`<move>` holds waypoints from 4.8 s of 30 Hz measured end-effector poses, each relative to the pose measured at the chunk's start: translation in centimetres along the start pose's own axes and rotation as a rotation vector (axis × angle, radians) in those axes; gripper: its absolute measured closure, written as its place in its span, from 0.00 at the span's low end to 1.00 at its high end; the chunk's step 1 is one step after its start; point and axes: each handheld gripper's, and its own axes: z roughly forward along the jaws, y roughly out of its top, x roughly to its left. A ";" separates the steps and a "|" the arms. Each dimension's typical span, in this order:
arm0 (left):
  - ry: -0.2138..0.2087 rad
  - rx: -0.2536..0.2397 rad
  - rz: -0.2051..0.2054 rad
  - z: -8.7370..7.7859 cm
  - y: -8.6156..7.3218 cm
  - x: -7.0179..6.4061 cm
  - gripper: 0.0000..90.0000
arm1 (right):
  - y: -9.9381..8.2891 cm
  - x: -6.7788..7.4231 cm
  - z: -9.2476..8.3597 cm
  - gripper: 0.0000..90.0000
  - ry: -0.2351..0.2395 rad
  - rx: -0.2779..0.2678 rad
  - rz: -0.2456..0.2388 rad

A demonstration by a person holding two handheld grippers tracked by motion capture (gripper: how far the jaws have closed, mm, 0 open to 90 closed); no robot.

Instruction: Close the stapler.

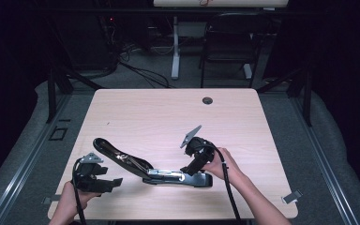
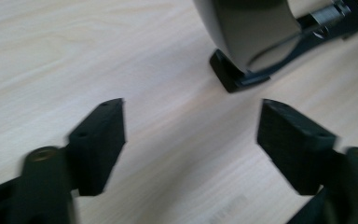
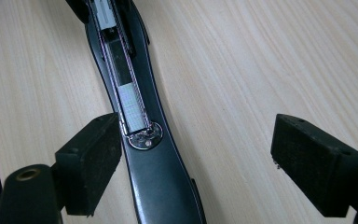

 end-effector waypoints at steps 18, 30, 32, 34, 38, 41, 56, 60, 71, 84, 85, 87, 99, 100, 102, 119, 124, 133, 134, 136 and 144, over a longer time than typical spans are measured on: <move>0.008 -0.193 -0.109 -0.9 0.8 1.6 0.83 | 0.4 0.6 -0.5 0.59 -0.108 -0.034 0.002; 0.007 -0.260 -0.077 -1.0 1.2 0.9 0.94 | 1.1 2.0 -2.0 0.90 -0.135 -0.153 -0.052; 0.017 -0.283 -0.079 -1.3 1.3 0.9 0.95 | 1.2 2.3 -2.0 0.91 -0.135 -0.174 -0.048; 0.022 -0.316 -0.084 -1.5 1.3 0.9 0.96 | 1.3 2.4 -2.0 0.91 -0.134 -0.173 -0.056; 0.033 -0.341 -0.073 -1.7 1.5 1.0 0.97 | 1.5 2.6 -2.2 0.93 -0.143 -0.173 -0.063; 0.035 -0.364 -0.066 -1.9 1.7 1.0 0.97 | 1.5 2.7 -2.3 0.95 -0.144 -0.182 -0.067; 0.035 -0.401 -0.011 -1.8 2.5 -0.2 0.98 | 1.9 2.9 -2.6 0.95 -0.140 -0.216 -0.052; 0.043 -0.401 0.021 -1.9 2.8 -0.7 0.99 | 2.0 3.1 -2.8 0.97 -0.140 -0.219 -0.060; 0.031 -0.422 0.032 -1.7 2.9 -1.0 1.00 | 2.8 3.6 -3.1 0.95 -0.122 -0.257 -0.057; 0.004 -0.418 0.082 -0.8 3.8 -2.2 1.00 | 3.2 3.8 -3.1 0.97 -0.081 -0.318 -0.033; 0.005 -0.418 0.091 -0.7 3.8 -2.3 1.00 | 3.3 3.8 -3.2 0.97 -0.085 -0.312 -0.036; 0.003 -0.414 0.098 -0.6 3.9 -2.4 1.00 | 3.4 3.8 -3.4 0.97 -0.085 -0.309 -0.046; -0.016 -0.391 0.136 0.4 4.6 -3.1 1.00 | 4.1 4.6 -3.8 0.97 -0.074 -0.337 -0.061; -0.020 -0.396 0.135 0.6 4.6 -3.2 1.00 | 4.2 4.6 -3.8 0.97 -0.073 -0.334 -0.063; -0.027 -0.386 0.142 0.7 4.7 -3.3 1.00 | 4.2 4.8 -3.7 0.97 -0.072 -0.341 -0.069; -0.127 -0.241 0.250 3.9 5.2 -5.3 1.00 | 3.5 4.2 -4.4 0.98 -0.029 -0.386 -0.041; -0.139 -0.220 0.245 4.3 5.1 -5.3 1.00 | 2.7 4.0 -4.5 0.98 -0.041 -0.372 -0.036; -0.157 -0.200 0.239 4.5 5.0 -5.2 1.00 | 2.2 3.7 -4.5 0.98 -0.038 -0.368 -0.029; -0.159 -0.199 0.240 4.5 5.0 -5.3 1.00 | 2.1 3.7 -4.5 0.98 -0.038 -0.363 -0.026; -0.168 -0.192 0.238 4.6 5.0 -5.3 1.00 | 1.9 3.6 -4.6 0.98 -0.040 -0.358 -0.024; -0.174 -0.169 0.239 4.7 4.9 -5.4 0.99 | 1.1 3.4 -4.4 0.99 -0.040 -0.348 -0.016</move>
